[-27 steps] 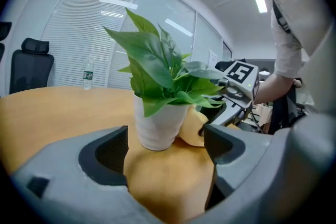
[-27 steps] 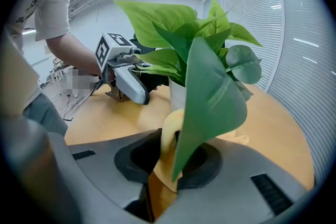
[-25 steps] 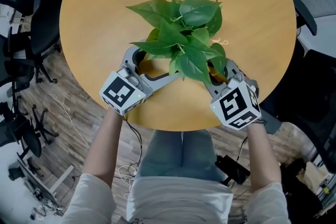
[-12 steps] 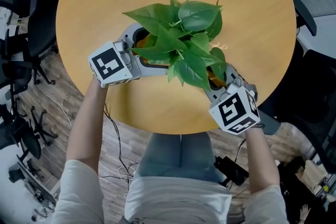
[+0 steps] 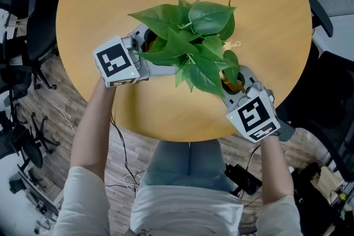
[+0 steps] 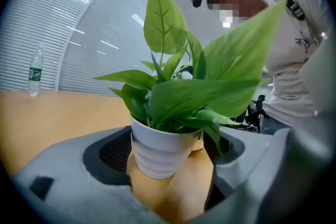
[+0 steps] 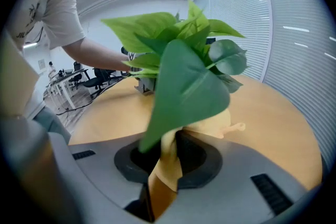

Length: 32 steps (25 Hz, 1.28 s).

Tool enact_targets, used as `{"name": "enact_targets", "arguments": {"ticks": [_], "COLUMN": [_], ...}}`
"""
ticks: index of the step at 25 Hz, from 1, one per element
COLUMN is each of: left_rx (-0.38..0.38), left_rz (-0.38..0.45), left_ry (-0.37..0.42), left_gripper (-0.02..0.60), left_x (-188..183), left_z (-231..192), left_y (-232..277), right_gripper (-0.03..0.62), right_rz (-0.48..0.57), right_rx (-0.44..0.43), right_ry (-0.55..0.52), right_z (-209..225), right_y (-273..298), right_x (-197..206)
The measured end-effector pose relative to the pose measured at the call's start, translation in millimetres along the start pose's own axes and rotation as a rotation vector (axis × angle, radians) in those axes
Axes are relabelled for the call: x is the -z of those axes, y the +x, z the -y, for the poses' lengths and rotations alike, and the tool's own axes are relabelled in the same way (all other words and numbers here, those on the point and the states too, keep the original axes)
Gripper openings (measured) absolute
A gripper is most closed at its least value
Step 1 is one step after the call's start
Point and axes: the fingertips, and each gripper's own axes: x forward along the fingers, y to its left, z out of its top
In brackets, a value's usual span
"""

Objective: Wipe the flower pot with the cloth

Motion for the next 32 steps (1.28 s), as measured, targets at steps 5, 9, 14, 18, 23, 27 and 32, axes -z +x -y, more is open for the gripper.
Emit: {"name": "enact_targets", "arguments": {"ticks": [5,9,14,18,23,27,32], "left_rx": [-0.025,-0.058,-0.139,-0.184,-0.232,-0.255,-0.288], "left_rz": [0.005,0.012,0.02,0.02,-0.004,-0.016,-0.022], "left_ry": [0.003,-0.005,-0.022,-0.042,-0.054,-0.066,-0.078], "left_gripper": [0.437,0.434,0.433,0.433,0.433,0.433,0.431], "left_x": [2,2,3,5,8,10,12], "left_z": [2,0,-1,-1,-3,-4,-4], "left_y": [2,1,4,4,6,5,5], "right_gripper": [0.072,0.072,0.072,0.071,0.072,0.071,0.071], "right_rz": [0.015,0.003,-0.015,-0.006,-0.009,-0.01,-0.007], "right_rx": [0.092,0.121,0.122,0.127,0.126,0.122,0.117], "right_ry": [0.065,0.003,-0.048,-0.041,-0.051,-0.053,-0.051], "right_z": [41,59,57,56,55,52,45], "right_y": [-14,-5,3,5,7,7,7], "right_x": [-1,-16,-23,-23,-22,-22,-19]}}
